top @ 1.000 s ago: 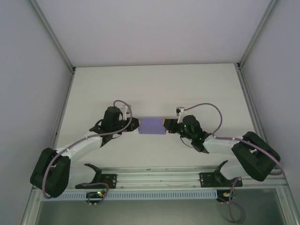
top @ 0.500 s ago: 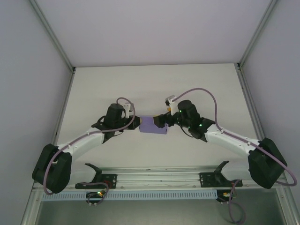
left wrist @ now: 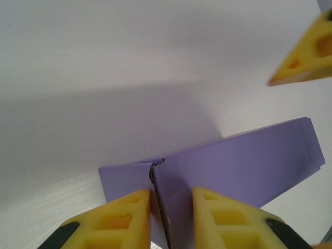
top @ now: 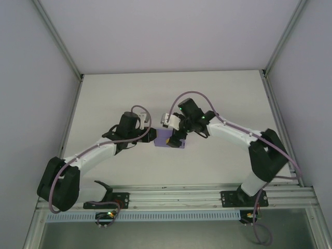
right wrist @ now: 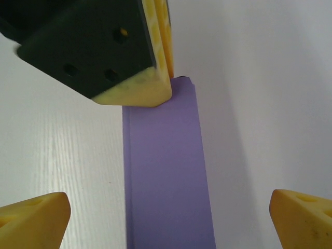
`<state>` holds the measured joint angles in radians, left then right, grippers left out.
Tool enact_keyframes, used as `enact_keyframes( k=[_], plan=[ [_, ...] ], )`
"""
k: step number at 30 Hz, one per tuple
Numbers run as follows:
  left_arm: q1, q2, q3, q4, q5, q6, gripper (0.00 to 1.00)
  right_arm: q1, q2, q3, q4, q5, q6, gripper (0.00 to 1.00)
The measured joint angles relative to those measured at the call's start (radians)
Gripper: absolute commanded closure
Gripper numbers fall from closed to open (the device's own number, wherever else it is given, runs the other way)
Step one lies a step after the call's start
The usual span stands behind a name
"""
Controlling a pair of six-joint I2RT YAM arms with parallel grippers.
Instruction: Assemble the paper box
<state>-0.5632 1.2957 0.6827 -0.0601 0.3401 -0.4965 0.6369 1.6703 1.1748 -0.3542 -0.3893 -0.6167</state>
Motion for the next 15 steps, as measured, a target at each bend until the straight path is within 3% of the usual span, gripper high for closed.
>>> enact_keyframes(
  k=[3,8,11,15],
  plan=[
    [0.0,0.002,0.007,-0.013,0.0,0.004,0.75,-0.001,0.084,0.056,-0.058,-0.001,-0.061,0.02],
    [0.002,0.002,0.013,-0.024,0.0,0.012,0.71,0.0,0.173,0.093,-0.112,0.02,-0.106,0.15],
    [0.007,0.002,0.014,-0.027,0.001,0.022,0.72,-0.001,0.2,0.131,-0.132,0.034,-0.119,0.3],
    [0.015,0.002,0.02,-0.035,-0.002,0.026,0.69,0.003,0.216,0.151,-0.158,0.045,-0.125,0.61]
  ],
)
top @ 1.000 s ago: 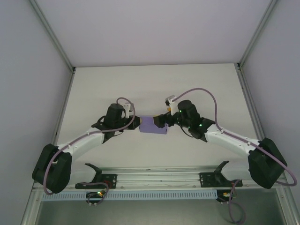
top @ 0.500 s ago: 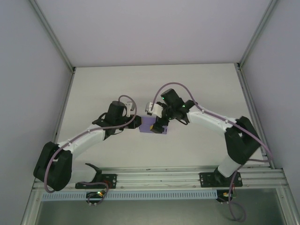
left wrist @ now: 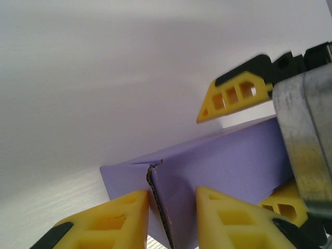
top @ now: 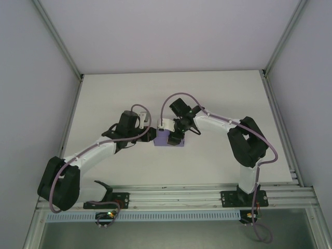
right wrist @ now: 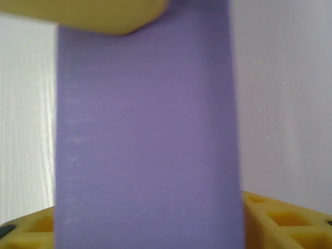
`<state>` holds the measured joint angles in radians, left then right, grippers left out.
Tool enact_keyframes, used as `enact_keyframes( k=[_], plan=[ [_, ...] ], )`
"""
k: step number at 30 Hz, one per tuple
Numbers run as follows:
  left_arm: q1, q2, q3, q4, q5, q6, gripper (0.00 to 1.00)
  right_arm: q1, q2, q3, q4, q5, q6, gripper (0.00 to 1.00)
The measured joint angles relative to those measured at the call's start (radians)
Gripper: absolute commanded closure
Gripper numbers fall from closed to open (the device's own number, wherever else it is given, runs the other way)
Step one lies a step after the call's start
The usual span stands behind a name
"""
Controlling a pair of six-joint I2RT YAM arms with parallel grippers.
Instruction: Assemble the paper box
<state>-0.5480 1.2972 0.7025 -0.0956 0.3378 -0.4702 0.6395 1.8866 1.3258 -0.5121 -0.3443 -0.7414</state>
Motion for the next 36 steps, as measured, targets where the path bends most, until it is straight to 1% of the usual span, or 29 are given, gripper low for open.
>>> enact_keyframes(
  k=[1,2,4,5,6,8,9,10,12,13,15,16,17,19,21,24,28,30,33,36],
  plan=[
    [0.002,-0.001,0.0,-0.002,-0.002,0.0,0.67,0.004,0.0,0.002,-0.004,0.005,0.001,0.68],
    [0.006,-0.003,0.0,-0.007,-0.007,0.002,0.64,0.007,0.0,0.005,-0.005,0.014,0.0,0.71],
    [0.014,-0.018,0.0,-0.031,-0.015,0.006,0.49,0.013,0.0,0.008,-0.005,0.027,0.007,0.71],
    [0.019,-0.03,0.0,-0.047,-0.024,0.006,0.47,0.015,0.0,0.008,-0.003,0.037,0.008,0.72],
    [0.024,-0.05,0.0,-0.072,-0.034,0.011,0.41,0.018,-0.002,0.008,0.005,0.053,0.013,0.74],
    [0.034,-0.1,0.002,-0.113,-0.059,0.012,0.2,0.026,-0.013,0.003,0.037,0.114,0.023,0.71],
    [0.036,-0.135,0.008,-0.14,-0.078,0.017,0.1,0.031,-0.023,-0.008,0.063,0.162,0.034,0.71],
    [0.039,-0.17,0.016,-0.163,-0.1,0.018,0.01,0.037,-0.034,-0.023,0.093,0.217,0.039,0.69],
    [0.04,-0.249,0.035,-0.208,-0.161,0.014,0.0,0.055,-0.055,-0.065,0.181,0.363,0.038,0.67],
    [0.042,-0.288,0.042,-0.227,-0.195,0.013,0.0,0.063,-0.058,-0.086,0.235,0.436,0.032,0.63],
    [0.053,-0.37,0.047,-0.262,-0.272,0.004,0.0,0.074,-0.054,-0.137,0.382,0.574,-0.007,0.62],
    [0.06,-0.401,0.047,-0.281,-0.303,-0.001,0.0,0.076,-0.05,-0.161,0.447,0.62,-0.027,0.61],
    [0.071,-0.434,0.047,-0.303,-0.34,-0.009,0.0,0.078,-0.037,-0.192,0.542,0.667,-0.064,0.58],
    [0.09,-0.481,0.041,-0.338,-0.392,-0.025,0.0,0.078,-0.006,-0.242,0.7,0.71,-0.13,0.57],
    [0.106,-0.512,0.027,-0.361,-0.426,-0.037,0.0,0.078,0.029,-0.299,0.844,0.728,-0.2,0.53],
    [0.112,-0.532,0.002,-0.396,-0.455,-0.051,0.0,0.078,0.048,-0.357,0.977,0.731,-0.286,0.39],
    [0.112,-0.533,-0.022,-0.415,-0.467,-0.057,0.0,0.079,0.037,-0.414,1.026,0.699,-0.347,0.17],
    [0.113,-0.529,-0.022,-0.418,-0.468,-0.057,0.0,0.08,0.002,-0.425,0.988,0.666,-0.356,0.08],
    [0.118,-0.512,-0.022,-0.417,-0.473,-0.057,0.0,0.085,-0.045,-0.428,0.895,0.636,-0.349,0.0],
    [0.118,-0.486,-0.021,-0.416,-0.478,-0.056,0.0,0.093,-0.087,-0.412,0.751,0.605,-0.327,0.0]
  ],
)
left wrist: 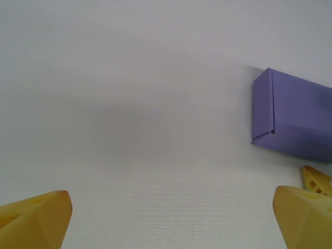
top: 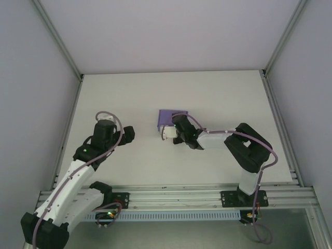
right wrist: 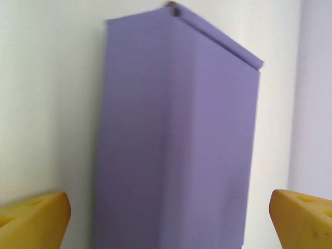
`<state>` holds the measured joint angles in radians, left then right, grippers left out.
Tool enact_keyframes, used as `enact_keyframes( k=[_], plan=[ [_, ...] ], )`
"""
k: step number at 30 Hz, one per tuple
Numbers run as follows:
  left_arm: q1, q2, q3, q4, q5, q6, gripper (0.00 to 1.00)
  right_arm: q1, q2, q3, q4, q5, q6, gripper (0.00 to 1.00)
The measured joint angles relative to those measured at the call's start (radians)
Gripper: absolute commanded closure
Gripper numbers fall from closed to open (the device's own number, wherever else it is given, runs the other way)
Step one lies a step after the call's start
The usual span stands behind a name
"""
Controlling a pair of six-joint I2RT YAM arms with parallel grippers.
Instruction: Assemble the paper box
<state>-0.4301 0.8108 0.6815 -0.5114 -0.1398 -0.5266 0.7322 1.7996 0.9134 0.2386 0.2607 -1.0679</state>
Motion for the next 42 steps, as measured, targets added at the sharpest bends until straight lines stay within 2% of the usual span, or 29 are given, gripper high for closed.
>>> enact_keyframes(
  k=[5,9,12,15,17,20,22,27,31,35,36,38,42],
  plan=[
    [0.007,0.048,0.012,0.011,-0.018,0.016,0.0,0.002,-0.097,0.06,-0.274,-0.096,0.075,0.0],
    [0.07,0.095,0.018,0.063,-0.048,0.047,0.0,-0.034,-0.253,0.039,-0.334,-0.201,0.193,0.0],
    [0.156,0.142,0.004,0.166,-0.047,0.095,0.0,-0.134,-0.422,-0.046,-0.261,-0.26,0.366,0.0],
    [0.25,0.191,-0.056,0.317,-0.058,0.153,0.0,-0.293,-0.556,-0.16,-0.131,-0.266,0.566,0.0],
    [0.32,0.223,-0.127,0.444,-0.064,0.188,0.0,-0.409,-0.586,-0.221,-0.055,-0.26,0.706,0.0],
    [0.422,0.27,-0.213,0.567,-0.057,0.228,0.0,-0.546,-0.566,-0.318,0.089,-0.221,0.86,0.0],
    [0.454,0.298,-0.245,0.653,-0.068,0.266,0.0,-0.576,-0.534,-0.398,0.191,-0.179,0.922,0.0],
    [0.456,0.385,-0.344,0.988,-0.066,0.367,0.0,-0.579,-0.516,-0.513,0.342,-0.166,0.946,0.0],
    [0.454,0.503,-0.378,1.147,-0.043,0.419,0.0,-0.595,-0.523,-0.535,0.417,-0.167,0.971,0.0],
    [0.451,0.711,-0.371,1.411,-0.01,0.455,0.0,-0.631,-0.399,-0.592,0.615,-0.169,0.997,0.0],
    [0.452,0.741,-0.364,1.395,0.005,0.458,0.0,-0.651,-0.325,-0.586,0.654,-0.18,1.006,0.0],
    [0.451,0.753,-0.361,1.404,0.018,0.471,0.0,-0.695,-0.256,-0.552,0.603,-0.215,1.033,0.0],
    [0.444,0.753,-0.339,1.45,0.013,0.482,0.0,-0.755,-0.248,-0.534,0.631,-0.239,1.079,0.0]
  ],
)
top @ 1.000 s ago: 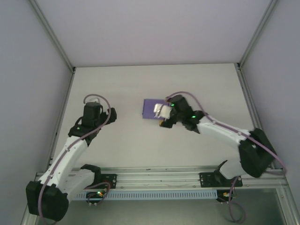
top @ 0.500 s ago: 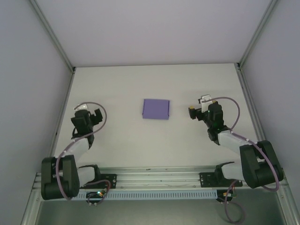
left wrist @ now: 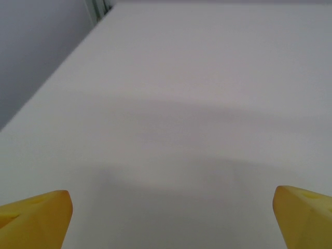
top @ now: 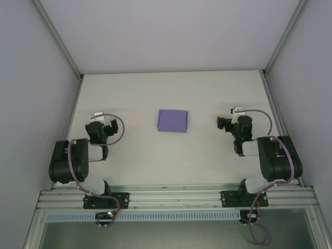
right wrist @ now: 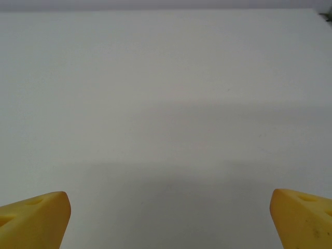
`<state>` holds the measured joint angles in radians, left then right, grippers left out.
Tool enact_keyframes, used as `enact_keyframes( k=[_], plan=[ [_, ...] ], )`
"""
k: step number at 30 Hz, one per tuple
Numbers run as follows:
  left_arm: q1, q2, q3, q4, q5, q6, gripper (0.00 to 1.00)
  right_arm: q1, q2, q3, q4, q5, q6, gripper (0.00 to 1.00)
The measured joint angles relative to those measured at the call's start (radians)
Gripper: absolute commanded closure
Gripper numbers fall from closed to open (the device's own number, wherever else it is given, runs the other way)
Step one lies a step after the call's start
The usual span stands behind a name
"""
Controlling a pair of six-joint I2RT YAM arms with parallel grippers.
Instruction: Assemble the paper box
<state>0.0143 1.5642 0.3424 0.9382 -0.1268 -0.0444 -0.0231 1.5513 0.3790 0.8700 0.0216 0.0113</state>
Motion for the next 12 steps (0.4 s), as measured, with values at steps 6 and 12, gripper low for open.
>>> enact_keyframes(
  k=[6,12],
  plan=[
    [-0.021,0.0,0.004,0.019,-0.031,0.017,0.0,0.008,0.0,0.004,0.014,-0.02,0.016,0.0],
    [-0.026,0.0,0.006,0.02,-0.039,0.024,0.0,0.008,0.0,0.012,0.014,-0.033,0.016,0.0]
  ],
)
